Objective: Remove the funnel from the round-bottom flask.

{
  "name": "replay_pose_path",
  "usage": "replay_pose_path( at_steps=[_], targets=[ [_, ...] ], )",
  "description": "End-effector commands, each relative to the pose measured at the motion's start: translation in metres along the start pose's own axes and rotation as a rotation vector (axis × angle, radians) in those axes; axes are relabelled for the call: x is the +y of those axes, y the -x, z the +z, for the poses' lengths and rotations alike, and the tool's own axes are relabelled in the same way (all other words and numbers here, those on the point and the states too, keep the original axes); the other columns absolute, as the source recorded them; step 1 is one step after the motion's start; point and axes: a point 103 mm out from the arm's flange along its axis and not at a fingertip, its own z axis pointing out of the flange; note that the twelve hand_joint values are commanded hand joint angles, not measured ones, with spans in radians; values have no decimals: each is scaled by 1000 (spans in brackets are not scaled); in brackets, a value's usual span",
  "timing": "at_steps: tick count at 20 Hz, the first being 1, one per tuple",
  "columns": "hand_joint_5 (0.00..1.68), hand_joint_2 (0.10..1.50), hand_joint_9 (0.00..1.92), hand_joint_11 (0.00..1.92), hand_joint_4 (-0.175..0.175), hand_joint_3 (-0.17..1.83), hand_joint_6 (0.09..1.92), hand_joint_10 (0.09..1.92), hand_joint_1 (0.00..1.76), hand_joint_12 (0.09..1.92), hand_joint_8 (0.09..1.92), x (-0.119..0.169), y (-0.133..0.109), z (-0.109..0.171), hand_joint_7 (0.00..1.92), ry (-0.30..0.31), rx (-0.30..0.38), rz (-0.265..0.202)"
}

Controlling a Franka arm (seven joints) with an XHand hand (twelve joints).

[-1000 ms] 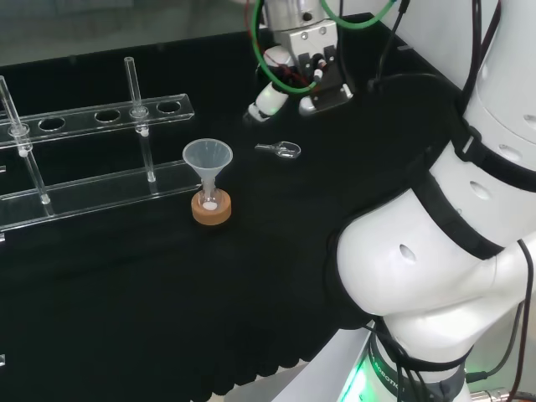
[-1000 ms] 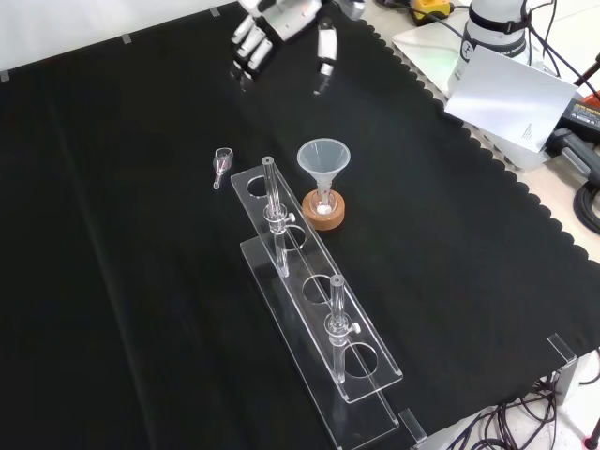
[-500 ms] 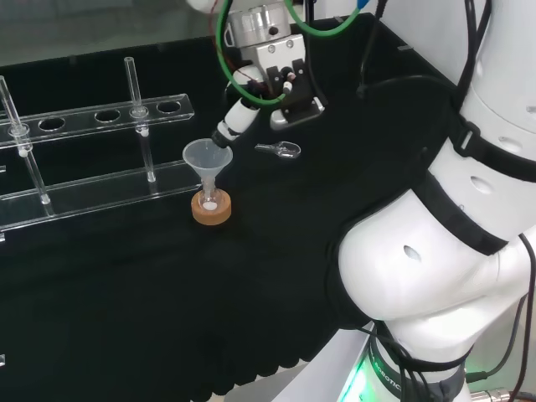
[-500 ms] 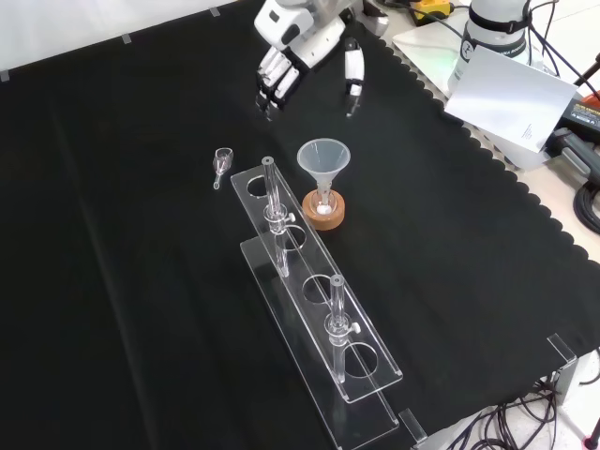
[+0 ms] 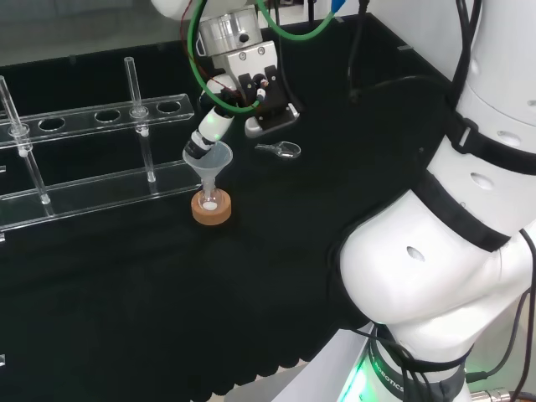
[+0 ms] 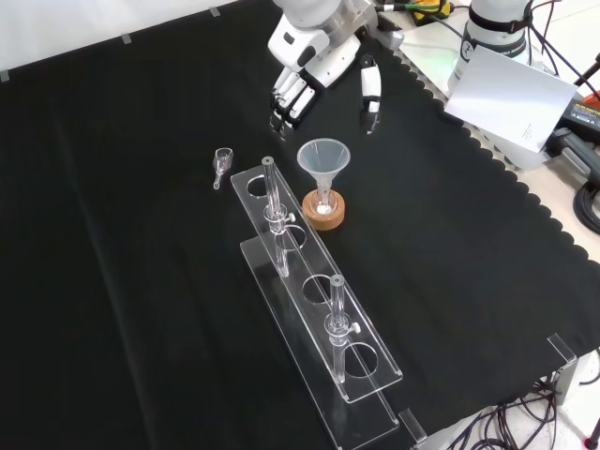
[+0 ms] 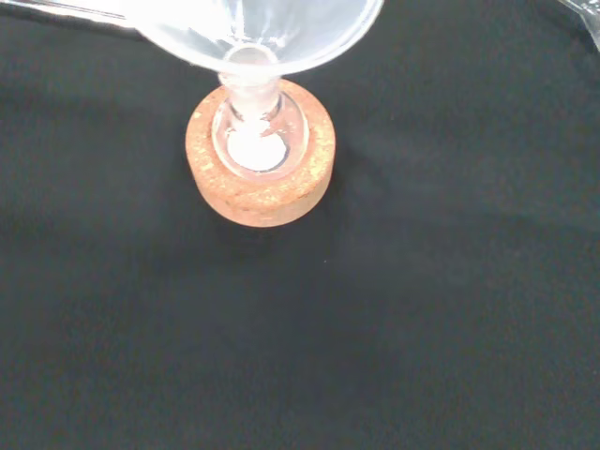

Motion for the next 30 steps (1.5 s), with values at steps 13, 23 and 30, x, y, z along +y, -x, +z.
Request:
replay_pose_path(
  at_steps=[13,23,30],
  targets=[
    [24,697,107,285,-39,192,87,891,476,1517,471,11,-24,16,0,-16,-149,9],
    [20,705,79,278,-41,176,87,905,479,1517,424,24,-23,28,0,-48,-177,13],
    [19,707,70,275,-41,170,87,908,488,1517,412,28,-15,31,0,-6,-180,28]
  ],
)
